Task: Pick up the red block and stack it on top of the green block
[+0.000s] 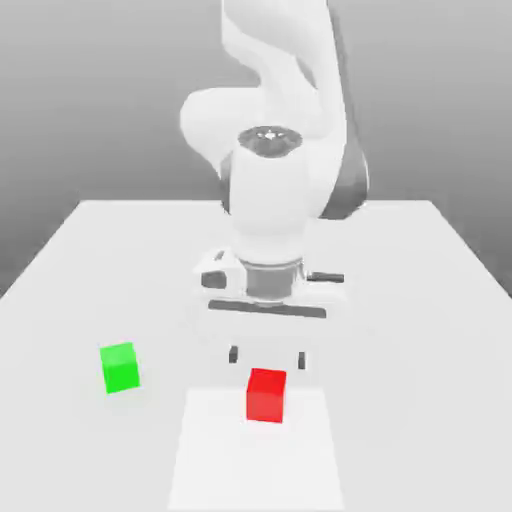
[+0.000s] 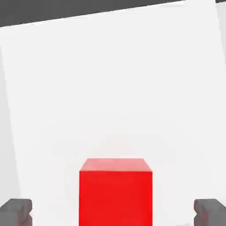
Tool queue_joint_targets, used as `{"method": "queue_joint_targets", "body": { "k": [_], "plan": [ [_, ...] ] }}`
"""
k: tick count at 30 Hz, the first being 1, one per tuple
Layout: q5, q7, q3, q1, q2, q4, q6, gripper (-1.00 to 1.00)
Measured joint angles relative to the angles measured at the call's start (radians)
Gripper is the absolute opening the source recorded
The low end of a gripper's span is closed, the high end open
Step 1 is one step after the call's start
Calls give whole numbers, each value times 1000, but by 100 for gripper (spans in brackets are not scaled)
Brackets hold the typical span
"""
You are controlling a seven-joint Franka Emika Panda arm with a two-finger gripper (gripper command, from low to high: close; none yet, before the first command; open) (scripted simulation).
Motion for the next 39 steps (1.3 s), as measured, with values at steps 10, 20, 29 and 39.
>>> {"method": "queue_joint_targets", "body": {
  "k": [10,20,29,39],
  "plan": [
    [-29,22,-37,31,144,18,123,-100],
    [13,33,-48,0,-144,-22,-124,-100],
    [-56,424,-184,-294,-250,-32,-219,-100],
    [-25,605,-260,-454,-127,-31,-98,-100]
  ]
}}
